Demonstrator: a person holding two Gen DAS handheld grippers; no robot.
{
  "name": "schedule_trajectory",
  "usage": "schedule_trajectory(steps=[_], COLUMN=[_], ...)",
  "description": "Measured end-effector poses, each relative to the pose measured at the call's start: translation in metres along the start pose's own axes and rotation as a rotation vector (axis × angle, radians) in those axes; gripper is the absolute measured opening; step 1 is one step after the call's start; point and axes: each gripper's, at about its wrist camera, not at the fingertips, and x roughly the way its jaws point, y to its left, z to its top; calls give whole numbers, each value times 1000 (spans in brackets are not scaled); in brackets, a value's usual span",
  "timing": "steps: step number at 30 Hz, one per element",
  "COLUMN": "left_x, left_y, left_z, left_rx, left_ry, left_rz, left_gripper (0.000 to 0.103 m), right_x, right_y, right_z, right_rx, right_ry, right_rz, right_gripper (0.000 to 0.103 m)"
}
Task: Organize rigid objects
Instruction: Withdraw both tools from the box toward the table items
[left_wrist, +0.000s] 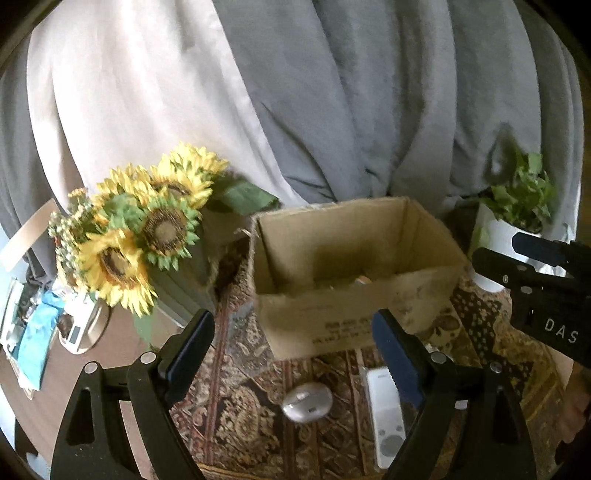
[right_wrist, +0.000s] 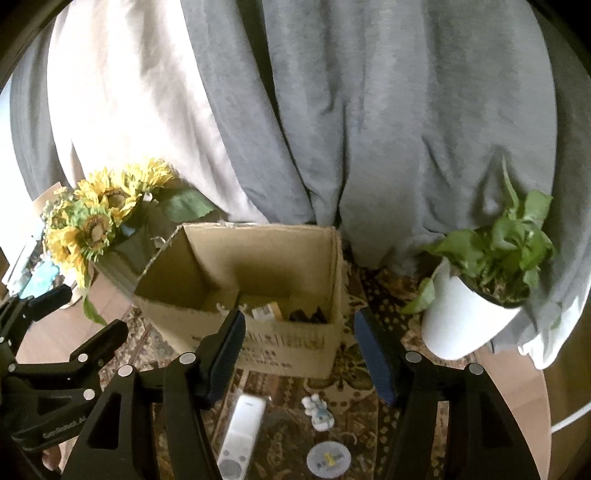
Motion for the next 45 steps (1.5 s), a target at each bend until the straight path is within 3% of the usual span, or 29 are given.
schedule_trajectory(steps=[20,36,45], left_x=[5,31,56], left_y=[-41,-64,-67], left_z=[-54,-82,-96], left_rx=[30,50,7], left_ry=[109,203,288], left_rz=[-91,-106,-122], left_gripper=[88,87,84], right_x=[-23,-3,19], right_y=[-26,-41,-44], right_z=[-72,-111,-133], right_rx=[50,107,114], right_ry=[34,169,272], right_rz=[-50,-64,-66], right_gripper=[65,65,65])
